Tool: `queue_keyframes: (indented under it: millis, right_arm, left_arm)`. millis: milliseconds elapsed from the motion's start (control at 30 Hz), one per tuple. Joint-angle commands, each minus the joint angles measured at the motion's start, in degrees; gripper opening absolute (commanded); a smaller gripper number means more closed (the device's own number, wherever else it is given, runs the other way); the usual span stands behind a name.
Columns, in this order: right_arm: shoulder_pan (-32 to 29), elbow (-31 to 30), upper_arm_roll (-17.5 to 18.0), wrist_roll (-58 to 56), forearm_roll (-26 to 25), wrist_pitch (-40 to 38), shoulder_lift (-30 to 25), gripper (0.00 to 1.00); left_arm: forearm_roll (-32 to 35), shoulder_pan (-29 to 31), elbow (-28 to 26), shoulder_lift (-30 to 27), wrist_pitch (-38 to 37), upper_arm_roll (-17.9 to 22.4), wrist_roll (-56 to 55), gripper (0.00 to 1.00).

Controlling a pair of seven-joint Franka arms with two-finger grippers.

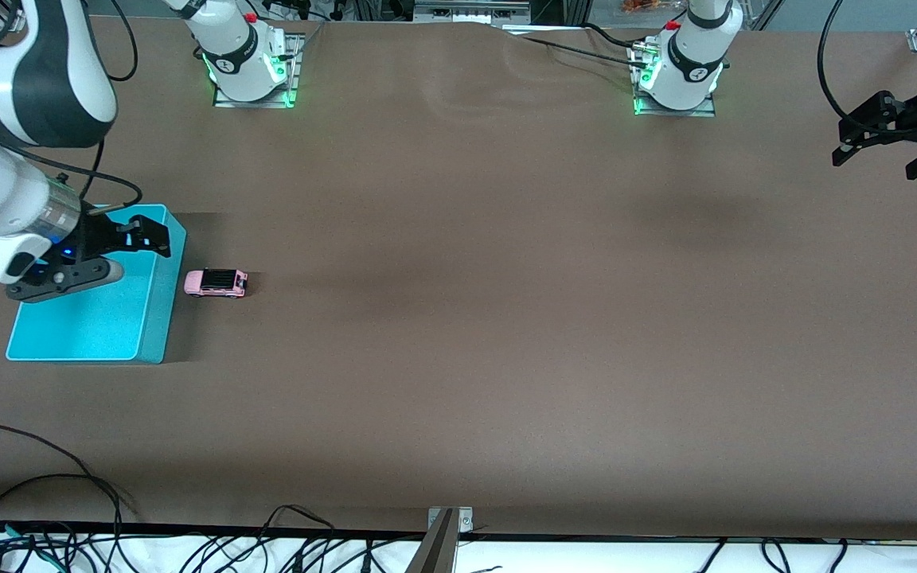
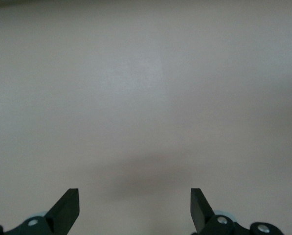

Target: Wind and store pink jeep toy

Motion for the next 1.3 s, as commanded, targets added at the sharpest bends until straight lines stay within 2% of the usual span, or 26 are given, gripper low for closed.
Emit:
queue_keyframes:
  millis: [0, 234, 401, 534, 734, 1102, 1269]
  right_arm:
    - [-0.16, -8.63, -1.95, -8.88, 1.84, 7.58, -3.06, 1.00]
    - [-0.16, -16.63, -2.05, -13.53, 1.93, 16.46, -3.41, 1.00]
    - [-0.24, -22.96, -2.66, -24.07, 2.10, 24.71, -3.76, 1.00]
    - [-0.24, -26.48, -3.63, -33.38, 4.47, 30.08, -3.06, 1.00]
    - [-0.51, -27.63, -4.07, -45.96, 5.44, 32.20, -0.34, 1.00]
    - [-0.51, -28.42, -4.07, -58.00, 5.44, 36.77, 3.62, 1.00]
    - [-0.51, -28.42, -3.98, -59.68, 5.44, 38.35, 4.67, 1.00]
  left_arm:
    - [-1.65, 0.17, 0.95, -0.07, -1.39, 0.26, -2.07, 1.00]
    - [-1.30, 0.34, 0.95, 0.11, -1.47, 0.35, -2.16, 1.00]
    - [-0.86, 0.69, 0.95, 0.55, -2.00, 0.09, -2.16, 1.00]
    - [-0.86, 0.69, 1.04, 0.64, -2.79, 0.17, -2.07, 1.00]
    - [-0.42, 0.69, 0.95, 1.16, -3.06, 0.09, -2.07, 1.00]
    - [1.43, 0.61, 2.00, 1.86, -3.32, 0.09, -2.16, 1.00]
    - [1.60, 0.61, 2.09, 1.95, -3.41, -0.09, -2.24, 1.00]
